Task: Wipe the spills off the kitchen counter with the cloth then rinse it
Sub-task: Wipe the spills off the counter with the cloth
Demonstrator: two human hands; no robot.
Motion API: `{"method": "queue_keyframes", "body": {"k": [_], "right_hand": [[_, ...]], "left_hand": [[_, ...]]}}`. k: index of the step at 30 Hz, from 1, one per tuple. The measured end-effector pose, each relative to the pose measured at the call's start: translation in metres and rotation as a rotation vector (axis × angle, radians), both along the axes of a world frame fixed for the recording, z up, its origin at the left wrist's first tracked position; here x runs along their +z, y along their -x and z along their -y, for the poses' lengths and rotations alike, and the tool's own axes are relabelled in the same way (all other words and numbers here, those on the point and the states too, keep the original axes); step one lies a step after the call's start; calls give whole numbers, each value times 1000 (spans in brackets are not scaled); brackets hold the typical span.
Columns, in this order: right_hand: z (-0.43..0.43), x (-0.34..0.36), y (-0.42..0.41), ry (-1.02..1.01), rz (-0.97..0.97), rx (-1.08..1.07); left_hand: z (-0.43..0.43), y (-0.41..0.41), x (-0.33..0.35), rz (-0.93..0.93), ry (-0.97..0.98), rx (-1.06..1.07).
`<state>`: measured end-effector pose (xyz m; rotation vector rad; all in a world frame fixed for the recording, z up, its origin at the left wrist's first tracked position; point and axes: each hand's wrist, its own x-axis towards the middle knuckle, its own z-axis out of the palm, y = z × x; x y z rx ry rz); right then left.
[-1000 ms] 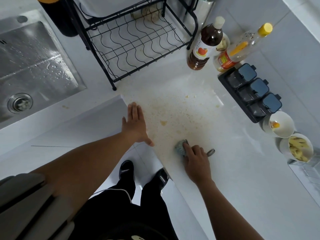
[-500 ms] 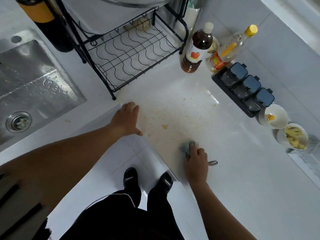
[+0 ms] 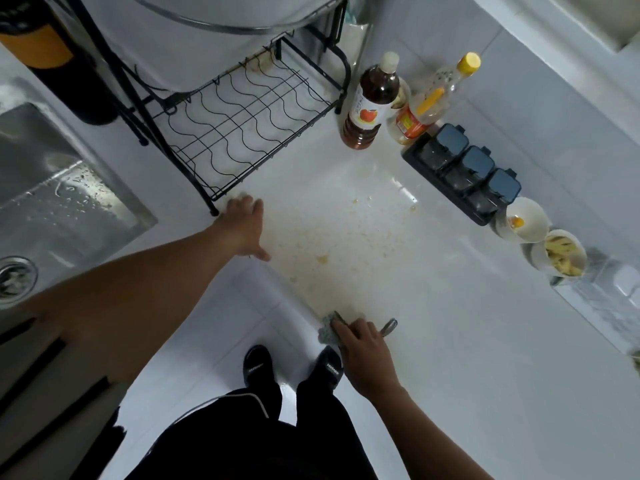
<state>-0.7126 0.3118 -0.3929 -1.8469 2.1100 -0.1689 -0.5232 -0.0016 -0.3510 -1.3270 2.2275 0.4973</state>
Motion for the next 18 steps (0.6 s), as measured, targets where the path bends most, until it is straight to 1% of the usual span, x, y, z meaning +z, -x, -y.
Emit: {"method": "queue_keyframes", "body": {"k": [3, 4, 5, 8, 13, 15, 18], "right_hand": [[7, 1, 14, 12, 14, 103], [11, 2, 23, 13, 7, 119], [15, 4, 33, 11, 10, 90], [33, 4, 72, -7, 51, -152], [78, -3, 166, -15, 48, -530], [99, -5, 208, -17, 27, -628], [129, -3, 252, -17, -8, -713]], "left_hand": [[5, 2, 0, -16, -7, 39], [6, 4, 0, -19, -6, 43], [6, 5, 0, -16, -4, 45], [5, 8, -1, 21, -9, 27], [2, 5, -4, 40, 14, 5], [2, 7, -5, 31, 18, 21], [2, 8, -5, 40, 13, 45]]}}
